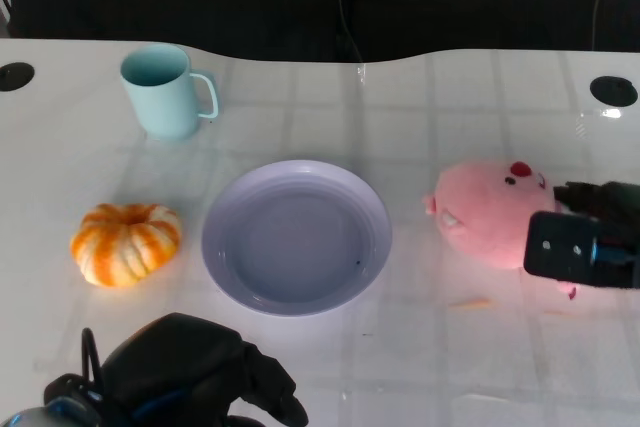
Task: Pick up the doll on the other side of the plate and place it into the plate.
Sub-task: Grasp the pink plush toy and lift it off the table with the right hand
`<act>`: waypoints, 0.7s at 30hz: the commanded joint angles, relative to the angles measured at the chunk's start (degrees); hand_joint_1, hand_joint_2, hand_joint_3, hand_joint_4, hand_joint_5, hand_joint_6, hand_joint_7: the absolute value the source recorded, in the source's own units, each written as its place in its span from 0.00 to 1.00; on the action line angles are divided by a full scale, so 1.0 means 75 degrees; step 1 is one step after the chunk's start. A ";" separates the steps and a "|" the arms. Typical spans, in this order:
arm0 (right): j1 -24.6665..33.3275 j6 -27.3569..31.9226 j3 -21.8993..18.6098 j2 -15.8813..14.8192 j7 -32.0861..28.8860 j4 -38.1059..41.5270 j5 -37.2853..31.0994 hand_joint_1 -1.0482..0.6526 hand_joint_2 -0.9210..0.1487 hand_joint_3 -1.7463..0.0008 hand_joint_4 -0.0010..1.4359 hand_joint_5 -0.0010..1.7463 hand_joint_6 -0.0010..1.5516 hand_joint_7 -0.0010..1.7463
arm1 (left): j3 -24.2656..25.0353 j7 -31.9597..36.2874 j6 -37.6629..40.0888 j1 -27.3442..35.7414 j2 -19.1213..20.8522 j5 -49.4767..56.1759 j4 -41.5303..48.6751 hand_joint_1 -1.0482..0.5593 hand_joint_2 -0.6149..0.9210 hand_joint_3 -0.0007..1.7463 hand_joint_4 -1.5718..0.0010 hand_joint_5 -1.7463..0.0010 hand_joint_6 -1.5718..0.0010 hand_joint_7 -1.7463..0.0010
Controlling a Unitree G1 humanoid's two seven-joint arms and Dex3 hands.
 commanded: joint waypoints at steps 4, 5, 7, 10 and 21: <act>-0.0446 -0.0661 0.0358 0.0381 -0.0852 0.1544 0.0029 0.31 0.00 0.93 0.32 0.04 0.40 0.03 | -0.0057 -0.0178 0.0241 0.0048 -0.0005 0.0059 -0.0276 0.50 1.00 0.15 0.52 0.25 0.30 0.99; -0.0439 -0.0806 0.0275 0.0470 -0.1212 0.1665 0.0120 0.36 0.00 0.93 0.39 0.05 0.46 0.04 | -0.0060 -0.0184 0.0251 0.0045 -0.0019 0.0050 -0.0280 0.50 1.00 0.15 0.53 0.26 0.30 0.99; -0.0402 -0.1143 0.0116 0.0633 -0.2015 0.1919 0.0286 0.42 0.00 0.92 0.47 0.06 0.52 0.04 | -0.0074 -0.0231 0.0309 0.0027 -0.0041 0.0074 -0.0310 0.49 1.00 0.15 0.53 0.26 0.30 0.99; -0.0372 -0.1561 0.0035 0.0808 -0.3190 0.2242 0.0349 0.50 0.00 0.94 0.70 0.29 0.77 0.05 | -0.0101 -0.0280 0.0386 -0.0021 -0.0069 0.0092 -0.0328 0.49 1.00 0.16 0.52 0.27 0.30 0.99; -0.0280 -0.1724 -0.0070 0.0764 -0.4125 0.2293 0.0418 0.48 0.09 0.75 0.51 0.94 0.53 0.68 | -0.0088 -0.0117 0.0208 0.0013 -0.0064 0.0009 -0.0172 0.50 1.00 0.15 0.52 0.23 0.30 0.99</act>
